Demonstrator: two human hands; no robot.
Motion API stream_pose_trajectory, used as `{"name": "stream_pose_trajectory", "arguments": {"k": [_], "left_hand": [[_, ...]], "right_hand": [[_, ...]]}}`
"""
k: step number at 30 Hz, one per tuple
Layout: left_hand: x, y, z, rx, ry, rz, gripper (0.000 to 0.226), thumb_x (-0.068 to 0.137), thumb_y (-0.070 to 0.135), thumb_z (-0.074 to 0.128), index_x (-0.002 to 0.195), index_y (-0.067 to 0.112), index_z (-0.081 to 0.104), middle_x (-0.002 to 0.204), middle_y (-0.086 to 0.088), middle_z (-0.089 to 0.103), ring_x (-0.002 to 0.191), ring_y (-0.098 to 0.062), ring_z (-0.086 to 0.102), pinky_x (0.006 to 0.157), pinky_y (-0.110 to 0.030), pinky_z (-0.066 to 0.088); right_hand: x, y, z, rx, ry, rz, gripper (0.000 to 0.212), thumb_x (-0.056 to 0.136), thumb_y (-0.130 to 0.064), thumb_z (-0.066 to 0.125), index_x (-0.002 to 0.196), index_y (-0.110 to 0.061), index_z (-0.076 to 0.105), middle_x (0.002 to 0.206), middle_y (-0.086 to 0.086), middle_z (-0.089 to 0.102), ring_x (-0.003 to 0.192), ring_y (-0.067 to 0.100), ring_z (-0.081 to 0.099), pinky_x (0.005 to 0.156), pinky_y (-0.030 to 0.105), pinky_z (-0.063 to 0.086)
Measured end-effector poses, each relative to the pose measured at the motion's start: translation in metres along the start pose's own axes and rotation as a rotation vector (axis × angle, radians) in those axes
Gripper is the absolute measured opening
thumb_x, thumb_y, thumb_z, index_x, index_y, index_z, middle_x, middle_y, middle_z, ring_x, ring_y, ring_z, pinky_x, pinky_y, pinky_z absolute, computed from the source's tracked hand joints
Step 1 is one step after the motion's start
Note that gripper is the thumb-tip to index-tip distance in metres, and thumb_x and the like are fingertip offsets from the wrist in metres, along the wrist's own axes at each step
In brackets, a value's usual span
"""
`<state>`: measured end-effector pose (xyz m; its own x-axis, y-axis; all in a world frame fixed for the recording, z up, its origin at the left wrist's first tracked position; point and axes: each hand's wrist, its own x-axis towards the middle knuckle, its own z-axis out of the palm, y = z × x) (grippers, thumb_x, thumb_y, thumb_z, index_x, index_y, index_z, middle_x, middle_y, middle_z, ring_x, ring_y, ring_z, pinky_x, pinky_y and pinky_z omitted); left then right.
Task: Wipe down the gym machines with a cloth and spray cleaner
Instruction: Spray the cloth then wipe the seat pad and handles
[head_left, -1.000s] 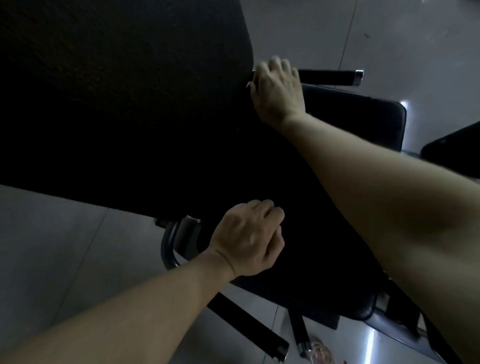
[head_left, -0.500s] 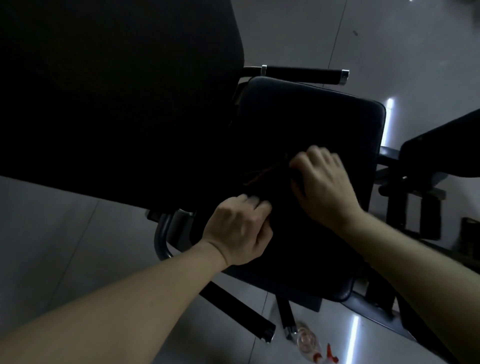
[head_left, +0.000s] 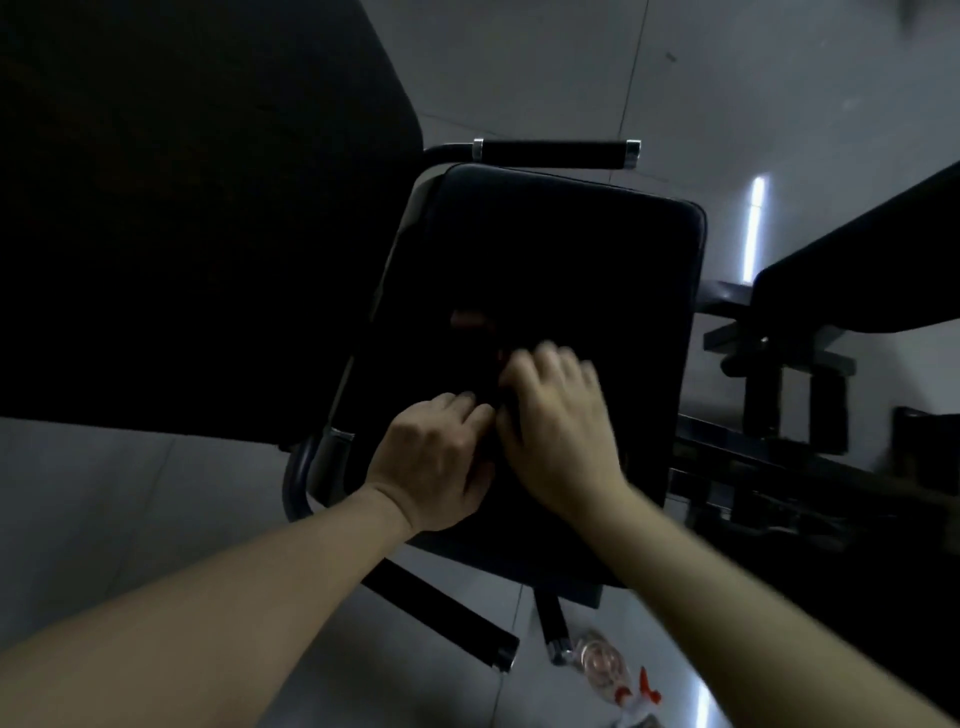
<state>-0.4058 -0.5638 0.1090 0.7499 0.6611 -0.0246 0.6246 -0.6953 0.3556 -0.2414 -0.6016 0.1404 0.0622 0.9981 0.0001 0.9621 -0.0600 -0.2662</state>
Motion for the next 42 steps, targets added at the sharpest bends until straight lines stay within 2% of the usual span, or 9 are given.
{"name": "stream_pose_trajectory", "arguments": {"k": [3,5,9,13,17,23,26,36,42], "left_hand": [[0.001,0.000,-0.001,-0.011,-0.008,0.005,0.026,0.085,0.034,0.050,0.096,0.013,0.060,0.086,-0.008,0.057,0.071,-0.029,0.054,0.059,-0.035,0.039],[0.002,-0.001,0.000,-0.016,0.019,0.010,0.021,0.085,0.032,0.051,0.092,0.013,0.057,0.083,-0.007,0.054,0.070,-0.028,0.052,0.059,-0.034,0.036],[0.000,-0.001,0.003,-0.062,0.107,0.055,0.015,0.092,0.026,0.048,0.087,0.013,0.051,0.079,-0.003,0.046,0.065,-0.021,0.042,0.058,-0.030,0.024],[0.001,-0.004,0.004,-0.063,0.124,0.073,0.014,0.093,0.026,0.047,0.089,0.014,0.049,0.079,-0.003,0.045,0.065,-0.020,0.040,0.059,-0.030,0.021],[0.000,-0.002,0.002,-0.065,0.112,0.069,0.012,0.091,0.025,0.047,0.087,0.014,0.050,0.079,-0.003,0.046,0.064,-0.021,0.042,0.058,-0.030,0.023],[0.001,0.000,-0.002,0.011,0.063,0.033,0.018,0.086,0.027,0.047,0.088,0.010,0.053,0.081,-0.008,0.050,0.066,-0.028,0.050,0.055,-0.034,0.035],[0.001,0.001,-0.001,0.005,0.078,0.031,0.018,0.090,0.027,0.045,0.086,0.011,0.051,0.079,-0.007,0.048,0.065,-0.027,0.047,0.054,-0.033,0.033],[0.001,-0.003,0.006,-0.034,0.125,0.069,0.017,0.092,0.024,0.044,0.082,0.011,0.049,0.076,-0.003,0.044,0.062,-0.021,0.041,0.052,-0.033,0.033],[-0.001,-0.003,0.005,-0.003,0.135,0.052,0.019,0.091,0.025,0.043,0.083,0.009,0.050,0.077,-0.006,0.045,0.063,-0.024,0.043,0.055,-0.031,0.028]], "right_hand": [[-0.039,0.010,-0.007,0.003,-0.126,-0.212,0.025,0.089,-0.032,0.054,0.104,-0.013,0.058,0.097,0.011,0.052,0.086,0.031,0.051,0.075,0.043,0.042],[-0.001,0.034,-0.006,-0.066,-0.063,-0.222,0.026,0.089,-0.030,0.054,0.106,-0.012,0.059,0.098,0.014,0.054,0.087,0.035,0.052,0.076,0.045,0.040],[0.133,0.089,-0.008,-0.180,0.224,0.071,0.032,0.092,-0.027,0.047,0.119,-0.010,0.051,0.112,0.019,0.054,0.102,0.038,0.052,0.088,0.048,0.040],[0.210,0.107,-0.008,-0.208,0.243,0.259,0.033,0.096,-0.025,0.040,0.123,-0.010,0.050,0.121,0.019,0.054,0.110,0.038,0.051,0.094,0.045,0.038],[0.148,0.079,-0.004,-0.189,0.259,0.280,0.039,0.093,-0.028,0.042,0.127,-0.011,0.051,0.123,0.019,0.054,0.113,0.038,0.051,0.094,0.047,0.040],[-0.057,0.015,-0.017,0.003,-0.048,0.041,0.023,0.081,-0.030,0.058,0.096,-0.014,0.056,0.093,0.009,0.051,0.084,0.029,0.049,0.074,0.042,0.041],[-0.066,0.041,-0.020,-0.024,-0.091,-0.153,0.021,0.077,-0.028,0.060,0.090,-0.011,0.059,0.087,0.010,0.052,0.077,0.031,0.050,0.068,0.042,0.039],[0.152,0.159,-0.030,-0.127,0.358,0.460,0.034,0.086,-0.028,0.042,0.113,-0.011,0.053,0.116,0.018,0.055,0.109,0.038,0.053,0.091,0.045,0.040],[0.041,0.103,-0.013,0.064,0.373,0.438,0.030,0.086,-0.025,0.052,0.111,-0.008,0.052,0.107,0.016,0.052,0.100,0.033,0.050,0.084,0.041,0.040]]}}
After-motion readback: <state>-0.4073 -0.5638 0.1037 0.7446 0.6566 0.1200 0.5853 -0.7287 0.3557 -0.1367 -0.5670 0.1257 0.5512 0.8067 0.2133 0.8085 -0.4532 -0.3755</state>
